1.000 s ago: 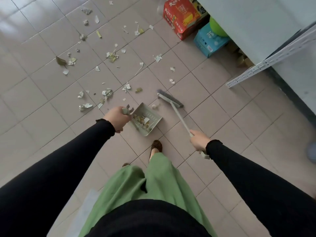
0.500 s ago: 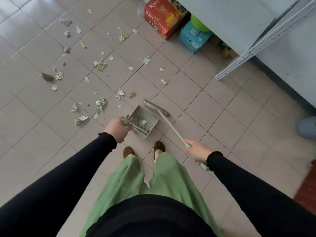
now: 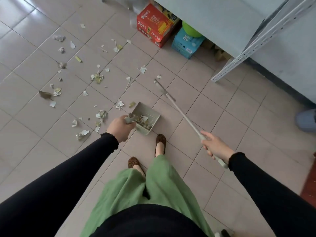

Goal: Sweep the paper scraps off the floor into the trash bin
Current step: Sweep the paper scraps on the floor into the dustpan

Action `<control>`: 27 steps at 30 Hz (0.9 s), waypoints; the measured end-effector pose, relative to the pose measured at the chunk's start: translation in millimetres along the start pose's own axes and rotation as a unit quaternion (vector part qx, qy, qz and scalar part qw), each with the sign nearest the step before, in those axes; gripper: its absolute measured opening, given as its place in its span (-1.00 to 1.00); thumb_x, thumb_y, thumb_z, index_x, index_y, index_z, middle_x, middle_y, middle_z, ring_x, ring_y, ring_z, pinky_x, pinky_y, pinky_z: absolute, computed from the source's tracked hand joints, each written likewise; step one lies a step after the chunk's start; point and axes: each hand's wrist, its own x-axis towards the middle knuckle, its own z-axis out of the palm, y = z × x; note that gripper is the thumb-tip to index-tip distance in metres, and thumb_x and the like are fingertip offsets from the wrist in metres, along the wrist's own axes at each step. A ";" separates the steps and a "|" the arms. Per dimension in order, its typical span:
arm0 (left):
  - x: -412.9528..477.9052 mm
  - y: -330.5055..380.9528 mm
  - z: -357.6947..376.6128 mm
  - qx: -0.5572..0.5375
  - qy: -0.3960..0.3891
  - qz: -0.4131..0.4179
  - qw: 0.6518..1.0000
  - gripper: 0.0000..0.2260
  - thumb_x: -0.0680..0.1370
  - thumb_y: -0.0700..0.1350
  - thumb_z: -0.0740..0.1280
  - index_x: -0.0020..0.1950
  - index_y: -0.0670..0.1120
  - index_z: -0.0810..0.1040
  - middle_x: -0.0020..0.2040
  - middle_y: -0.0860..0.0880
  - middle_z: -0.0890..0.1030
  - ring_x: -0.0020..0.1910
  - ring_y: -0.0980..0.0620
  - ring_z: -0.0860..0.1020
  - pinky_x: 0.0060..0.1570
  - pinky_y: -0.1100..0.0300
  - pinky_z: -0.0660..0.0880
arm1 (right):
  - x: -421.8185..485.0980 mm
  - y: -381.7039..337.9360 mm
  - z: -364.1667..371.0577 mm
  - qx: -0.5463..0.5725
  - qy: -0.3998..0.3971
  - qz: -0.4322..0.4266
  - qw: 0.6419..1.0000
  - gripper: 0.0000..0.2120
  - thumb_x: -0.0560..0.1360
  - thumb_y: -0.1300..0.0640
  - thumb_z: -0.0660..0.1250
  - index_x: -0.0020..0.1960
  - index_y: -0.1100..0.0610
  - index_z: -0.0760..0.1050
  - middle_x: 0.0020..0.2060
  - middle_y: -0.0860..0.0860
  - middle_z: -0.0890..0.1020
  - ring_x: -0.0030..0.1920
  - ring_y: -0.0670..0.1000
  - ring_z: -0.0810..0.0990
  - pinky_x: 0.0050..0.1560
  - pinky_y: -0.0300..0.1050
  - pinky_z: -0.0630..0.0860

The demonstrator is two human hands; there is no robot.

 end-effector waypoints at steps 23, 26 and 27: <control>121.1 132.9 12.1 0.002 -0.005 -0.046 0.999 -0.76 0.60 0.00 0.30 -0.01 -0.18 0.58 -0.25 -0.13 0.50 -0.48 -0.08 0.47 -0.36 0.11 0.49 | 109.0 -133.1 -128.5 -0.199 -0.121 0.023 0.972 -0.54 0.63 0.24 0.12 0.51 0.01 0.31 -0.32 0.03 0.42 -0.54 -0.10 0.33 -0.62 -0.27 0.25; 116.4 135.7 13.6 0.008 -0.010 -0.047 0.999 -0.80 0.61 -0.01 0.29 -0.02 -0.14 0.56 -0.31 -0.09 0.46 -0.49 -0.06 0.46 -0.38 0.13 0.47 | 64.3 -109.7 -149.0 -0.158 -0.130 0.030 0.978 -0.51 0.62 0.17 0.16 0.51 -0.12 0.30 -0.30 0.01 0.44 -0.56 -0.13 0.33 -0.58 -0.25 0.26; 114.7 135.4 14.1 0.008 -0.010 -0.047 0.999 -0.80 0.61 -0.01 0.29 -0.03 -0.14 0.55 -0.32 -0.08 0.45 -0.49 -0.06 0.46 -0.40 0.13 0.46 | 60.3 -104.3 -146.5 -0.158 -0.121 0.025 0.980 -0.50 0.61 0.16 0.15 0.51 -0.15 0.29 -0.28 0.01 0.44 -0.53 -0.11 0.34 -0.56 -0.23 0.26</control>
